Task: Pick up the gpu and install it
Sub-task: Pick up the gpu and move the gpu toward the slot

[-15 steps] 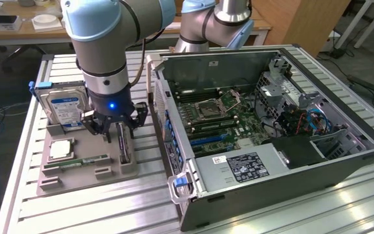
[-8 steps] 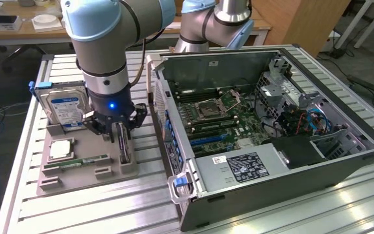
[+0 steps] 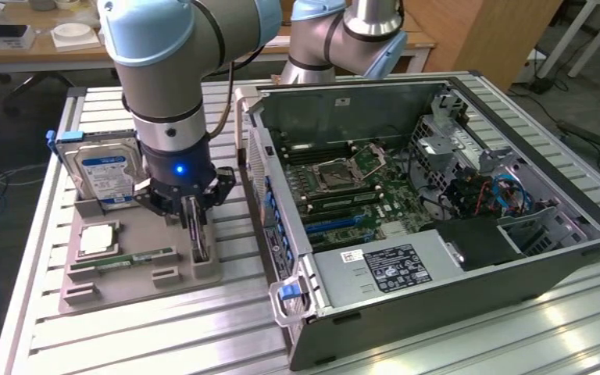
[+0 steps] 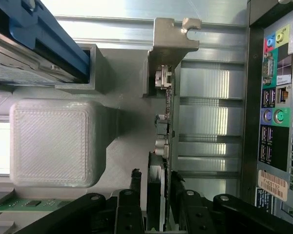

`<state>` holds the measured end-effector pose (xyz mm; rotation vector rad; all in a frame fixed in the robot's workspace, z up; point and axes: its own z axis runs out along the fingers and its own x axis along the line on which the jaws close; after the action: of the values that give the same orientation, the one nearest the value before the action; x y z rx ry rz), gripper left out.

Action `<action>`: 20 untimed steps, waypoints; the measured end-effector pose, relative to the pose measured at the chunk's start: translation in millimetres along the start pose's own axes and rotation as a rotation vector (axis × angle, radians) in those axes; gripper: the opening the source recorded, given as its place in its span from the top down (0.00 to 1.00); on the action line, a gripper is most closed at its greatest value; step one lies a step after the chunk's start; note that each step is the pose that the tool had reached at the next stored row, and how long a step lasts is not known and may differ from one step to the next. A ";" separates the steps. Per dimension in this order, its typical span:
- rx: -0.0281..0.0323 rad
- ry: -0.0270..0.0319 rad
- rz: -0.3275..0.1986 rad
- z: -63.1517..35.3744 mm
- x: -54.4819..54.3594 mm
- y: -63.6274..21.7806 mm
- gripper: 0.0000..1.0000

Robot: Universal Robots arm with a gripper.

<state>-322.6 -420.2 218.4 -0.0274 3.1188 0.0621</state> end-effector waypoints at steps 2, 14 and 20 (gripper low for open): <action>0.0004 -0.0001 0.000 0.1 -0.1 0.0 0.64; 0.0004 -0.0002 0.000 1.3 -8.7 -0.2 0.64; 0.0006 -0.0006 0.000 1.2 -8.6 -0.2 0.64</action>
<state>-314.0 -420.2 217.3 -0.0274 3.1182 0.0613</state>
